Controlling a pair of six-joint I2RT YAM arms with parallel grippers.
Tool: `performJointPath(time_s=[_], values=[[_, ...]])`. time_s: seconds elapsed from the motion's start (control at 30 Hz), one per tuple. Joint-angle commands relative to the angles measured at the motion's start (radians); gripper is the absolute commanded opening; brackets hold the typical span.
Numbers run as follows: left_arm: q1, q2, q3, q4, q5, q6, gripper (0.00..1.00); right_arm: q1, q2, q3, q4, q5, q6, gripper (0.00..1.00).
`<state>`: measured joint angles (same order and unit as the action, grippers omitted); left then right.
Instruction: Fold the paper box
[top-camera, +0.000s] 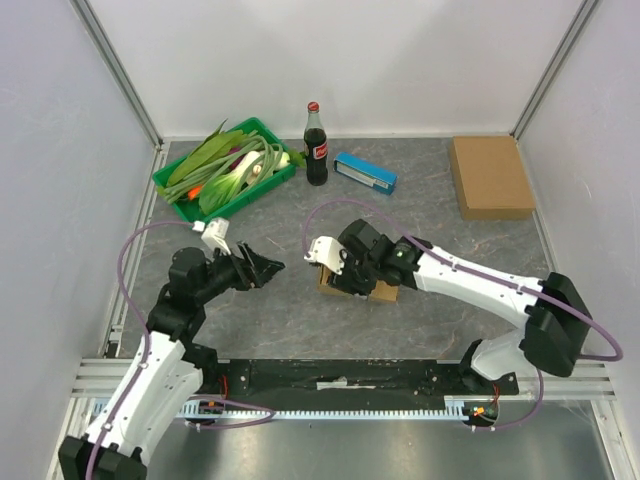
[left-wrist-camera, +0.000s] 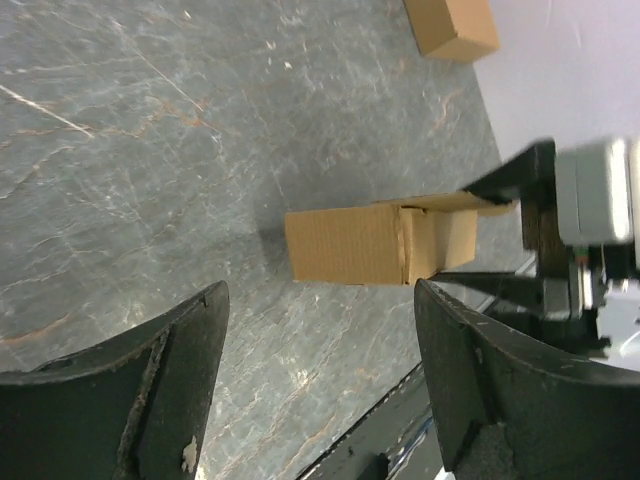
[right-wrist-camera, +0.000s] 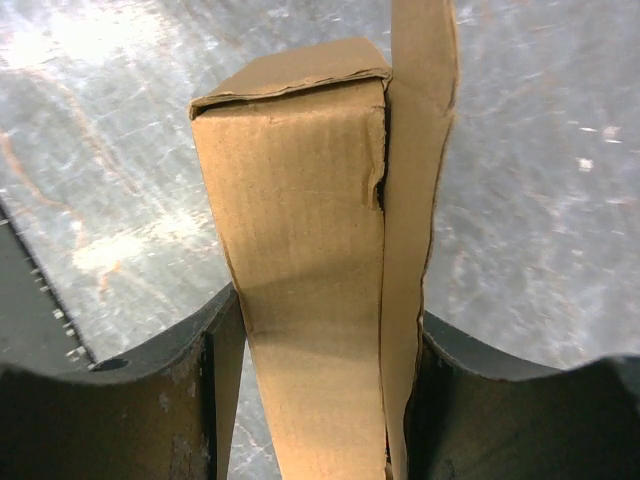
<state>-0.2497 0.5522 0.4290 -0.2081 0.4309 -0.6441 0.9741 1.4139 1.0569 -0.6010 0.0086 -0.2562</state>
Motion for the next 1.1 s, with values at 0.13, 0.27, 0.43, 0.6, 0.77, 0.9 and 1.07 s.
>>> performJointPath(time_s=[0.13, 0.27, 0.43, 0.6, 0.77, 0.9, 1.07], values=[[-0.322, 0.251, 0.161, 0.132, -0.019, 0.364, 0.74, -0.121, 0.131, 0.138, -0.178, -0.375, -0.046, 0.45], [-0.402, 0.426, 0.344, -0.072, -0.116, 0.582, 0.66, -0.149, 0.137, 0.147, -0.194, -0.389, -0.055, 0.45], [-0.402, 0.5, 0.381, -0.043, -0.121, 0.74, 0.62, -0.156, 0.115, 0.14, -0.187, -0.404, -0.058, 0.44], [-0.401, 0.584, 0.402, -0.053, -0.026, 0.839, 0.65, -0.158, 0.111, 0.129, -0.18, -0.392, -0.058, 0.43], [-0.37, 0.603, 0.378, 0.022, 0.081, 0.876, 0.6, -0.156, 0.088, 0.104, -0.155, -0.368, -0.049, 0.42], [-0.347, 0.635, 0.369, 0.047, 0.176, 0.842, 0.51, -0.156, 0.057, 0.071, -0.137, -0.338, -0.035, 0.4], [-0.264, 0.484, 0.266, 0.176, 0.266, 0.678, 0.57, -0.156, -0.045, -0.038, -0.042, -0.26, 0.031, 0.41]])
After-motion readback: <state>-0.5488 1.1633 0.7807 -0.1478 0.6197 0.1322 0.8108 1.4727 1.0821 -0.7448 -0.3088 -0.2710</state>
